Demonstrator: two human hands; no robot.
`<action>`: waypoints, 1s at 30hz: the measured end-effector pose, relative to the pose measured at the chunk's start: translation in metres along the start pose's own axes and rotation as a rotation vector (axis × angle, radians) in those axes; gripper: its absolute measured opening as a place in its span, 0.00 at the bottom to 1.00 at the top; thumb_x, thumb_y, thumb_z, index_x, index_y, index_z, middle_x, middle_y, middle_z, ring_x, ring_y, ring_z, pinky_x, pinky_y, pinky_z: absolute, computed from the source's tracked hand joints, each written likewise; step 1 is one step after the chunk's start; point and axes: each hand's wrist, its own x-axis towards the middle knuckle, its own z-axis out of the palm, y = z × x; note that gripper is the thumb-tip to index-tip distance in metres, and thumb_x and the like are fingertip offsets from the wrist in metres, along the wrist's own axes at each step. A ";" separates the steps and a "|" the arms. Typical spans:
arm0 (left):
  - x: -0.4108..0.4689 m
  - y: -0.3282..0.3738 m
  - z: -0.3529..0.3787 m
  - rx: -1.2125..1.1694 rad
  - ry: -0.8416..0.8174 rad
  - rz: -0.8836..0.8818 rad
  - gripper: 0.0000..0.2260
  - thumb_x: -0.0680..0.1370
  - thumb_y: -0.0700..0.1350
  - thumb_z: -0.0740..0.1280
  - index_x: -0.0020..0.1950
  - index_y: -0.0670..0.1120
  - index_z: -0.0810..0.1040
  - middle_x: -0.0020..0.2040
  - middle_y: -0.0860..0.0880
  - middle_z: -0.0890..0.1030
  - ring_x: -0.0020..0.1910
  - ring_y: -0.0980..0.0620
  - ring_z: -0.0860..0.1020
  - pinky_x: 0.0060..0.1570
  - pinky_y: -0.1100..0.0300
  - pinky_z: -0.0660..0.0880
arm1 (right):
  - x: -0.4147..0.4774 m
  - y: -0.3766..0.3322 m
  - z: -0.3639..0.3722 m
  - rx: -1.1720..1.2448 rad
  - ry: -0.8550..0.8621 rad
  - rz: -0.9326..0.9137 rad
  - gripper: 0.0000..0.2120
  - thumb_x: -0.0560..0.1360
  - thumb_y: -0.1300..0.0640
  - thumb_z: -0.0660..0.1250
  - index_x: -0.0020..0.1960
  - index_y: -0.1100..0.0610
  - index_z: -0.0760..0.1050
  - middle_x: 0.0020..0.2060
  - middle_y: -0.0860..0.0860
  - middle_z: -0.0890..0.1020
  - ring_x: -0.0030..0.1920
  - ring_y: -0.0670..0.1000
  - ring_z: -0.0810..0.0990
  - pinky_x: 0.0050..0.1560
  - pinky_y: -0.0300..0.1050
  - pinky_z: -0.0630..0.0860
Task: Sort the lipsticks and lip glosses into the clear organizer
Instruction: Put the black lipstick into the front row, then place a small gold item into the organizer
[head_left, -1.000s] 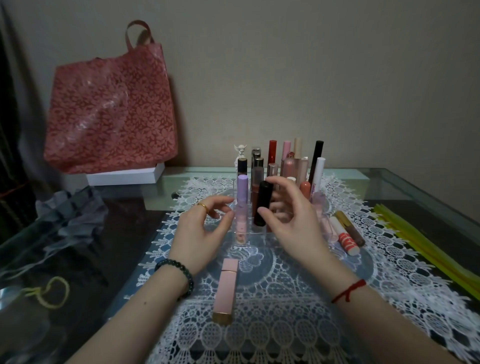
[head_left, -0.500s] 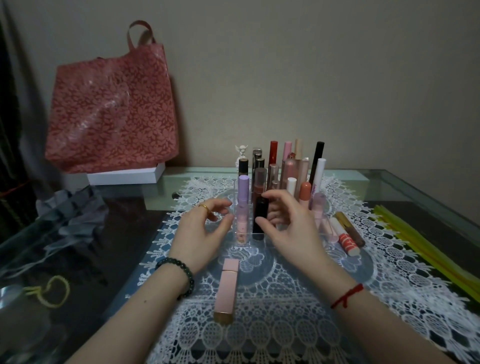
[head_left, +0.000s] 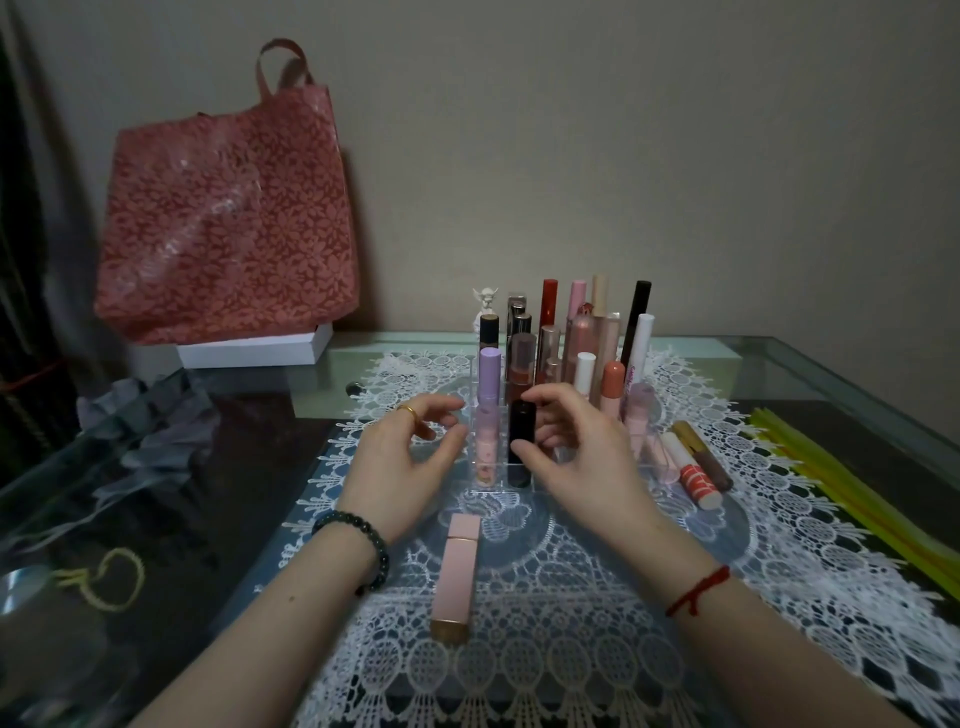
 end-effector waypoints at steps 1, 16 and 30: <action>0.000 0.000 -0.001 -0.004 0.005 -0.003 0.07 0.73 0.46 0.66 0.49 0.56 0.75 0.41 0.60 0.78 0.43 0.60 0.75 0.44 0.65 0.72 | -0.001 0.000 0.000 -0.007 -0.002 0.002 0.19 0.68 0.61 0.71 0.53 0.44 0.71 0.41 0.43 0.77 0.42 0.39 0.75 0.43 0.30 0.75; 0.003 0.007 -0.032 0.096 -0.414 0.118 0.05 0.73 0.47 0.67 0.46 0.51 0.81 0.41 0.58 0.82 0.41 0.64 0.78 0.47 0.68 0.72 | -0.015 -0.036 -0.020 -0.124 -0.404 -0.195 0.12 0.66 0.49 0.68 0.44 0.34 0.71 0.45 0.34 0.76 0.50 0.34 0.74 0.53 0.33 0.74; 0.000 0.003 -0.033 0.093 -0.720 0.048 0.06 0.75 0.40 0.64 0.45 0.45 0.82 0.43 0.48 0.84 0.46 0.54 0.80 0.52 0.57 0.74 | -0.035 -0.049 -0.002 -0.246 -0.788 -0.419 0.18 0.63 0.42 0.73 0.51 0.43 0.76 0.45 0.37 0.70 0.49 0.37 0.68 0.50 0.35 0.68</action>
